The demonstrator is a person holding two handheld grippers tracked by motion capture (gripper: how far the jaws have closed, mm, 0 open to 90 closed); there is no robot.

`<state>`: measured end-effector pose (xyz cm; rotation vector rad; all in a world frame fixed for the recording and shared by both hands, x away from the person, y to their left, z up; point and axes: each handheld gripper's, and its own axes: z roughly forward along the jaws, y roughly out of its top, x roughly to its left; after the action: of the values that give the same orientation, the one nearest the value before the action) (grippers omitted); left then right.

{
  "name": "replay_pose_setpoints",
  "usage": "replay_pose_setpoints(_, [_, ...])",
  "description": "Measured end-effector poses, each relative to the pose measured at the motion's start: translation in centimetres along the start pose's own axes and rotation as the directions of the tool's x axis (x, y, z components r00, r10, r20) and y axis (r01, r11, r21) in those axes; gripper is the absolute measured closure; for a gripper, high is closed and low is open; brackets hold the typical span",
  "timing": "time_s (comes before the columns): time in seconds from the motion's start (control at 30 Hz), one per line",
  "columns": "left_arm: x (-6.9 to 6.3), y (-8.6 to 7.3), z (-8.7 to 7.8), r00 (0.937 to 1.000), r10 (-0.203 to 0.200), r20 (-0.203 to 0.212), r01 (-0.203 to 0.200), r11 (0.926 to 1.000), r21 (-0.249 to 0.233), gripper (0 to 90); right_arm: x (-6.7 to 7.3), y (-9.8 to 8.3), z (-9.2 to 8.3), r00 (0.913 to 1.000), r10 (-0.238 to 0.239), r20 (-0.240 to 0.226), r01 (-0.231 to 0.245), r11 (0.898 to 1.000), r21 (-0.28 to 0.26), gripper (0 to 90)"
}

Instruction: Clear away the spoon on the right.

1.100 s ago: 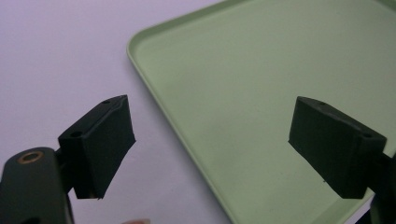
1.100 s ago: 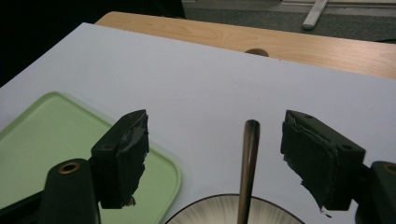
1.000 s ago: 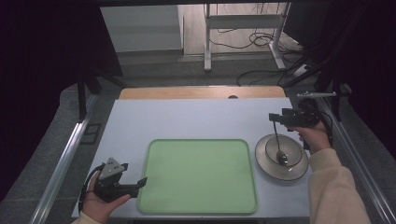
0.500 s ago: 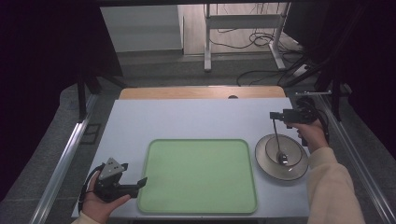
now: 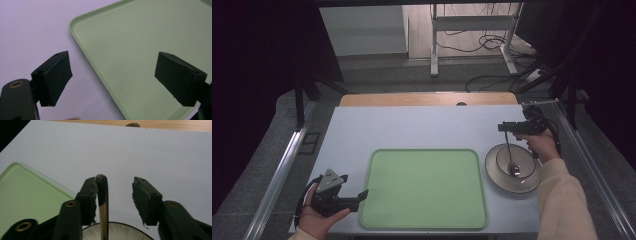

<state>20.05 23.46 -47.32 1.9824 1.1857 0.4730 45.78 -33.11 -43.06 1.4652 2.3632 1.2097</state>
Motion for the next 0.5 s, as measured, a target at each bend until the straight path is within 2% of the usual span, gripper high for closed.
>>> replay_pose_setpoints(0.07, [0.0, 0.0, 0.0, 1.0, -0.001, 0.0, 0.001, 1.0, -0.001, 13.9, 0.0, 0.0, 0.0, 1.0, -0.002, -0.009, 0.002, 1.0, -0.001, 62.1])
replay_pose_setpoints(0.1, [0.1, 0.0, -0.1, 1.0, -0.002, -0.001, 0.002, 1.0, -0.003, 13.9, 0.1, -0.2, 0.1, 0.9995, -0.017, -0.027, 0.017, 1.0, 0.0, 70.4])
replay_pose_setpoints(0.2, [0.1, 0.0, -0.1, 1.0, -0.004, -0.003, 0.004, 1.0, -0.002, 13.9, 0.1, -0.4, -0.1, 0.9991, -0.02, -0.036, 0.02, 1.0, 0.006, 81.7])
replay_pose_setpoints(0.5, [0.1, 0.0, -0.1, 1.0, -0.001, -0.005, 0.001, 1.0, -0.001, 13.9, -0.5, -0.6, -1.7, 0.9988, -0.006, -0.048, 0.005, 1.0, -0.02, 88.2])
